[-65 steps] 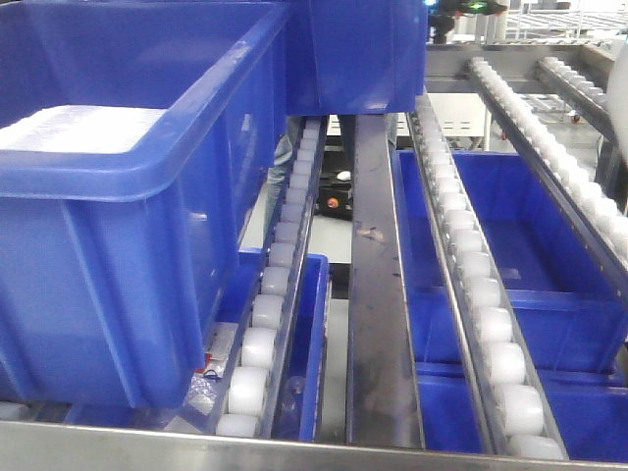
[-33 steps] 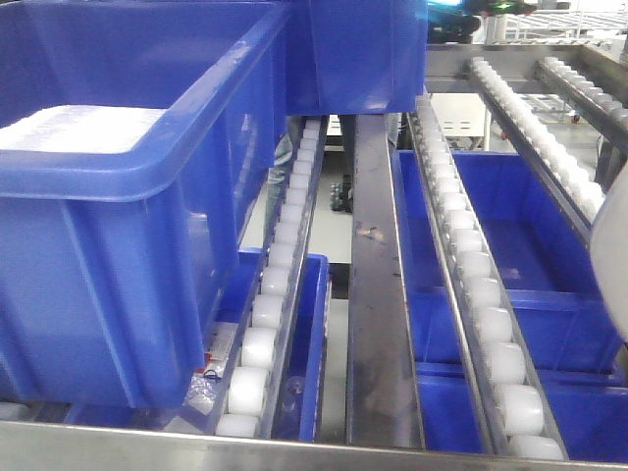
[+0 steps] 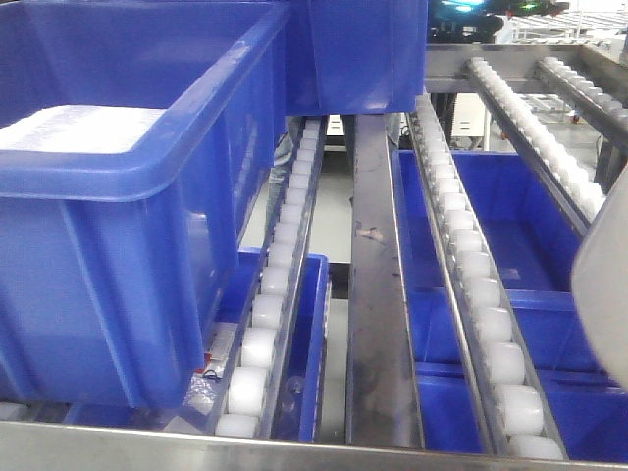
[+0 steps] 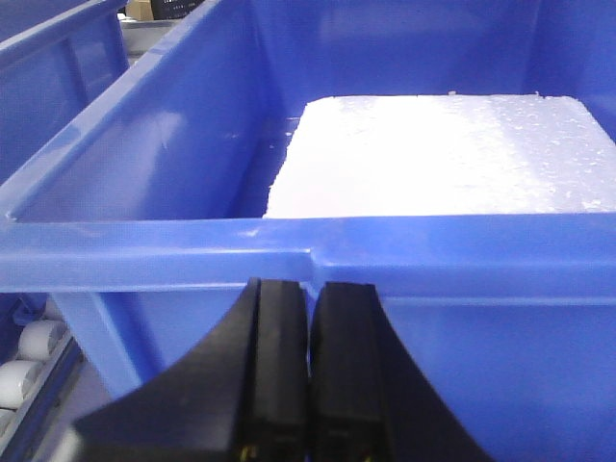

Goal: Move white bin to right shelf second layer

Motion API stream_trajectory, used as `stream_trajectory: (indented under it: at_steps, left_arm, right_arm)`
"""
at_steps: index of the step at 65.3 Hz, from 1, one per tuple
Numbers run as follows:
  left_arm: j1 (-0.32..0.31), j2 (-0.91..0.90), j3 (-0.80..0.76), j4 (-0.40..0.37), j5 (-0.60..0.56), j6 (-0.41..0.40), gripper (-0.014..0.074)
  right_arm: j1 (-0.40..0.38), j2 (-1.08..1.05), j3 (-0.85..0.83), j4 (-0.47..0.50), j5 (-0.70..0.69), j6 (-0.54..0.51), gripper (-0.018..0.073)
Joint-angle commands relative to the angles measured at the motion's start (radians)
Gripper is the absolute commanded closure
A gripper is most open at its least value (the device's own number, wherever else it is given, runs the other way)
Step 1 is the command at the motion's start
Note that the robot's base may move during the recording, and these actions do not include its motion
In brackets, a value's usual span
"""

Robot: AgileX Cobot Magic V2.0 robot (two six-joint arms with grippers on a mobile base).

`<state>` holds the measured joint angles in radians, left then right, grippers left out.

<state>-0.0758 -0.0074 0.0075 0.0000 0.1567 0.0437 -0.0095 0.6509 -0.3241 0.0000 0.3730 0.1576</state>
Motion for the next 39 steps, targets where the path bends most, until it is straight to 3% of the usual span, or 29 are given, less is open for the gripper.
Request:
stream_trajectory:
  at_steps: [1, 39]
  left_arm:
    - [-0.004, -0.016, 0.037, 0.000, -0.083, -0.005, 0.0512]
    - [-0.004, -0.016, 0.037, 0.000, -0.083, -0.005, 0.0512]
  right_arm:
    - [-0.005, 0.051, -0.031, 0.032, -0.115, -0.002, 0.0511]
    - [-0.003, 0.146, -0.032, 0.041, -0.157, -0.002, 0.0511]
